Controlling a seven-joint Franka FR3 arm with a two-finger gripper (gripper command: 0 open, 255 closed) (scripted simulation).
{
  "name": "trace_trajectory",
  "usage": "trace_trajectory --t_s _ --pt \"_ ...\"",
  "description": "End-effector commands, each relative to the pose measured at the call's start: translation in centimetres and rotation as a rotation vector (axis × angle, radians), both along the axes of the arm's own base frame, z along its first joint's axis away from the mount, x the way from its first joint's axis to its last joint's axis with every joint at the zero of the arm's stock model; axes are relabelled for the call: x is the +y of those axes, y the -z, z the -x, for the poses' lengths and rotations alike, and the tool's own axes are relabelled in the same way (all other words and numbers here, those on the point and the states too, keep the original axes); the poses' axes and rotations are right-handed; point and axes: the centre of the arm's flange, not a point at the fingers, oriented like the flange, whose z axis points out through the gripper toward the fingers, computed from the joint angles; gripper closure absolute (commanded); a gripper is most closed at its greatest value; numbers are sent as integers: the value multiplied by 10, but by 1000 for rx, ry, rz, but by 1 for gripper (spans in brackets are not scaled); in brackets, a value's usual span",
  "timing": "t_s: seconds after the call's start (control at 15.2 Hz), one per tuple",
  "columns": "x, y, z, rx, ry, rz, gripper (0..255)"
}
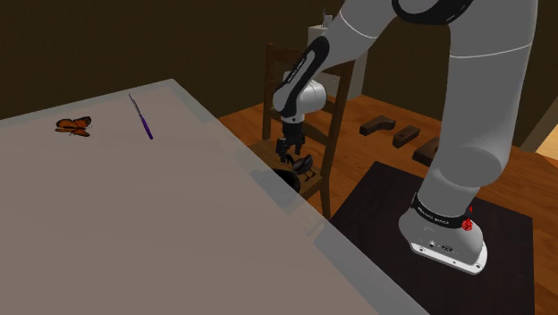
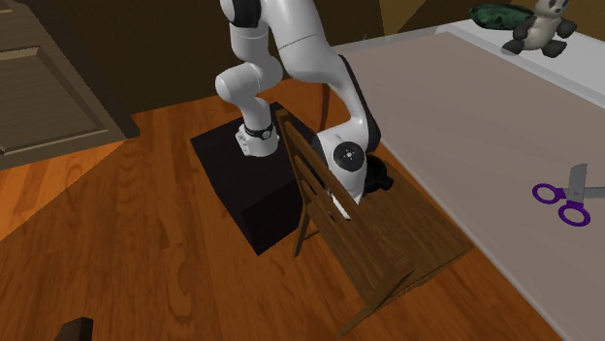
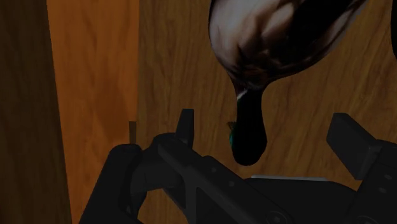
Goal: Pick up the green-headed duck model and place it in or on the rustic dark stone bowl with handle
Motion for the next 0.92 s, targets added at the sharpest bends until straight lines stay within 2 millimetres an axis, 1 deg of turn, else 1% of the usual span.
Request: trace_trajectory --t_s 0.0,0.13,0.59,0.66,0.86 --pt "-3 18 4 11 12 2 0" --pt "-1 26 5 11 12 2 0" --pt "-1 26 5 11 12 2 0" --pt "-1 26 5 11 12 2 255" --pt "-1 26 5 11 12 2 255"
